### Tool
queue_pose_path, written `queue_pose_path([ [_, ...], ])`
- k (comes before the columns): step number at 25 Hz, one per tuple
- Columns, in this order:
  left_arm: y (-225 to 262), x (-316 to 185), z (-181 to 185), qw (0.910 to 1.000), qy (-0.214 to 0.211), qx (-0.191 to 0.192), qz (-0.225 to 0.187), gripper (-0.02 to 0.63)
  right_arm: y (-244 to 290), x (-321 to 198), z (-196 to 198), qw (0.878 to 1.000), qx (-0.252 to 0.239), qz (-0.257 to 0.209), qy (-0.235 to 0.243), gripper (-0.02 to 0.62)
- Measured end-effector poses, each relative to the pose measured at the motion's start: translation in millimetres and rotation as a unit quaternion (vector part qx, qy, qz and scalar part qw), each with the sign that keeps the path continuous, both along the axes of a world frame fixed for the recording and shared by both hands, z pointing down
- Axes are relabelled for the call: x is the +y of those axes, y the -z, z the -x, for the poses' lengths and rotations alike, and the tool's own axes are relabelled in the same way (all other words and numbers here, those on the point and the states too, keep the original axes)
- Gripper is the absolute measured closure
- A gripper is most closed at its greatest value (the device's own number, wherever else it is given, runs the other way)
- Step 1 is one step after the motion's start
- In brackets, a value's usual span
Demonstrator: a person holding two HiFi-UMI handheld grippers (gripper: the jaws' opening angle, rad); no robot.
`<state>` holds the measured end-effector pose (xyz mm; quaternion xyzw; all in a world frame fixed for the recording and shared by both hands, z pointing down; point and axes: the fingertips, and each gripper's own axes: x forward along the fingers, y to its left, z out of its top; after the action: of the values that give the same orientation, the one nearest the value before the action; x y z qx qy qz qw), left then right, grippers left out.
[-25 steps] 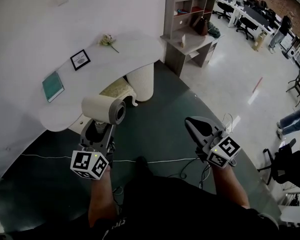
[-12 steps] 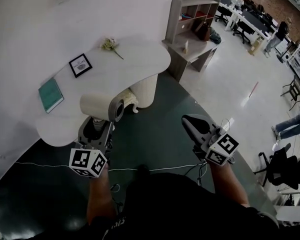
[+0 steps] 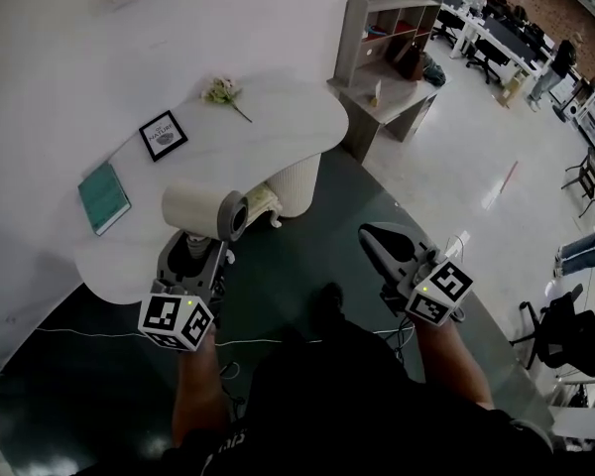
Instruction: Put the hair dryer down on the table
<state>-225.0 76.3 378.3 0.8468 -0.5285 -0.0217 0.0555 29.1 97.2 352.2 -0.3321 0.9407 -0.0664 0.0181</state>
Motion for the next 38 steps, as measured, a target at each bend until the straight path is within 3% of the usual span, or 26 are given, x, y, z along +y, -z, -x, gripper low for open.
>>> queue_pose_path([
  [7,-8,-52,-10,0.9998,0.008,-0.011,0.014,0.374,-13,-58,1,1.000,-0.010,0.009,0.022,0.589],
  [13,-17,-123,-29,0.9997,0.014,0.000,0.020,0.374,-25,-135,-23,0.999,-0.009,0.023,0.025,0.589],
  [22,-15,-218,-67,0.9987,0.029,-0.013,0.040,0.374,-35,-241,-60,0.998,-0.023,0.040,0.045,0.589],
  [28,-3,-256,-84,0.9974,0.058,-0.018,0.039,0.374,-22,-289,-77,0.994,-0.061,0.043,0.074,0.589],
  [33,1,-281,-90,0.9967,0.070,-0.021,0.036,0.374,-31,-318,-83,0.994,-0.038,0.049,0.088,0.589],
  [38,-3,-308,-84,0.9965,0.073,-0.015,0.040,0.374,-25,-346,-75,0.993,-0.050,0.055,0.090,0.589],
])
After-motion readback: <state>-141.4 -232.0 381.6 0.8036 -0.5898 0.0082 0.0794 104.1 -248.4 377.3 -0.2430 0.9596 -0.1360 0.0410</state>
